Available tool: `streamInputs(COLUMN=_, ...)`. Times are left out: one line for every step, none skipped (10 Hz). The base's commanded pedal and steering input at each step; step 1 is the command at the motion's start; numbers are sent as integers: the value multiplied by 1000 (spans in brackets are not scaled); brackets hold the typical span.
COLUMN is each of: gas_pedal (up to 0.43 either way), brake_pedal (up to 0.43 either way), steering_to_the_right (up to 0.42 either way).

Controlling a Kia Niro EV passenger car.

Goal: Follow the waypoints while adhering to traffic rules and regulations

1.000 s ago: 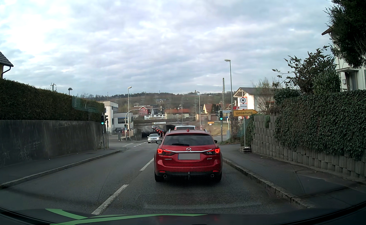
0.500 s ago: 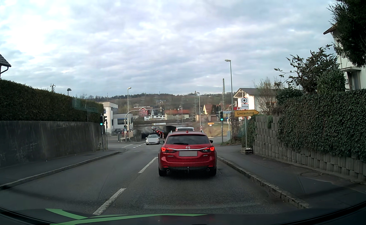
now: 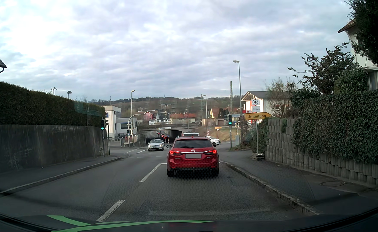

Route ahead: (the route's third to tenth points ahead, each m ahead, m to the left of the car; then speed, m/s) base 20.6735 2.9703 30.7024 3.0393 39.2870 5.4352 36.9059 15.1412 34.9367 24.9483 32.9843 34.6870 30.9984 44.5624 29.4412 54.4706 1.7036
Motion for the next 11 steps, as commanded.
streamInputs(gas_pedal=0, brake_pedal=0, steering_to_the_right=0)
streamInputs(gas_pedal=8, brake_pedal=0, steering_to_the_right=-1)
streamInputs(gas_pedal=47, brake_pedal=0, steering_to_the_right=-1)
streamInputs(gas_pedal=47, brake_pedal=0, steering_to_the_right=-1)
streamInputs(gas_pedal=47, brake_pedal=0, steering_to_the_right=-1)
streamInputs(gas_pedal=59, brake_pedal=0, steering_to_the_right=-1)
streamInputs(gas_pedal=67, brake_pedal=0, steering_to_the_right=-1)
streamInputs(gas_pedal=67, brake_pedal=0, steering_to_the_right=-1)
streamInputs(gas_pedal=67, brake_pedal=0, steering_to_the_right=-1)
streamInputs(gas_pedal=67, brake_pedal=0, steering_to_the_right=-1)
streamInputs(gas_pedal=67, brake_pedal=0, steering_to_the_right=-1)
